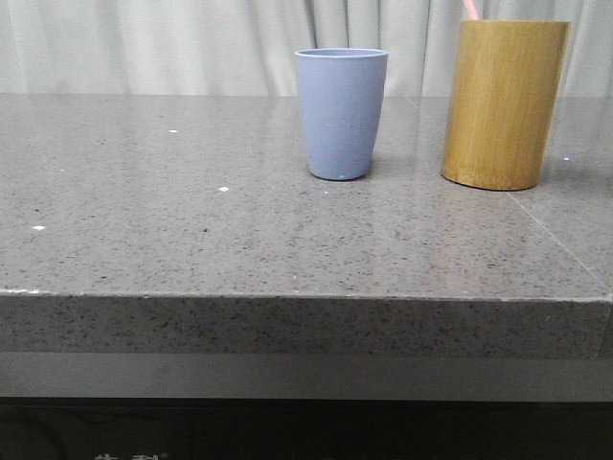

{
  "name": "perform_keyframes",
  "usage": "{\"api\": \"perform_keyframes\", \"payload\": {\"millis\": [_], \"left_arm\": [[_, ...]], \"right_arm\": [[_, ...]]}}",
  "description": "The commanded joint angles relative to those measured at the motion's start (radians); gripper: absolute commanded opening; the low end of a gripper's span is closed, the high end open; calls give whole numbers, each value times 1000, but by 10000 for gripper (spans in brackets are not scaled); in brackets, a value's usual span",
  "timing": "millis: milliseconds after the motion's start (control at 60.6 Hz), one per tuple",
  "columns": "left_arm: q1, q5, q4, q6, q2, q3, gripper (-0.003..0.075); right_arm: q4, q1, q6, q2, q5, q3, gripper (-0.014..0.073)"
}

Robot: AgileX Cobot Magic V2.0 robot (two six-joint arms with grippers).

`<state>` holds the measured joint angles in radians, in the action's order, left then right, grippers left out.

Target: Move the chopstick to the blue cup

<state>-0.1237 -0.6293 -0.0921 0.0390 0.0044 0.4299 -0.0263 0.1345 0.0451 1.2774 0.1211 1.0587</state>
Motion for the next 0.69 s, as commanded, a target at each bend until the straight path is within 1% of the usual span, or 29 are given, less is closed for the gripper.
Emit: {"api": "perform_keyframes", "payload": {"millis": [0,182,462,495,545,628,644,677], "left_arm": [[3,88,-12,-7,14,22,-18],[3,88,-12,-7,14,22,-18],[3,88,-12,-7,14,22,-18],[3,88,-12,-7,14,22,-18],[3,88,-12,-7,14,22,-18],[3,88,-12,-7,14,22,-18],[3,88,-12,-7,14,22,-18],[3,88,-12,-7,14,22,-18]], "right_arm": [[37,52,9,36,-60,92,655],[49,127,9,137,-41,185,655],[52,131,9,292,-24,287,650],[52,131,9,299,-26,290,631],[52,131,9,305,-24,293,581],[52,131,9,305,-24,293,434],[52,131,9,305,-24,293,390],[52,131,9,305,-24,293,330]]}}
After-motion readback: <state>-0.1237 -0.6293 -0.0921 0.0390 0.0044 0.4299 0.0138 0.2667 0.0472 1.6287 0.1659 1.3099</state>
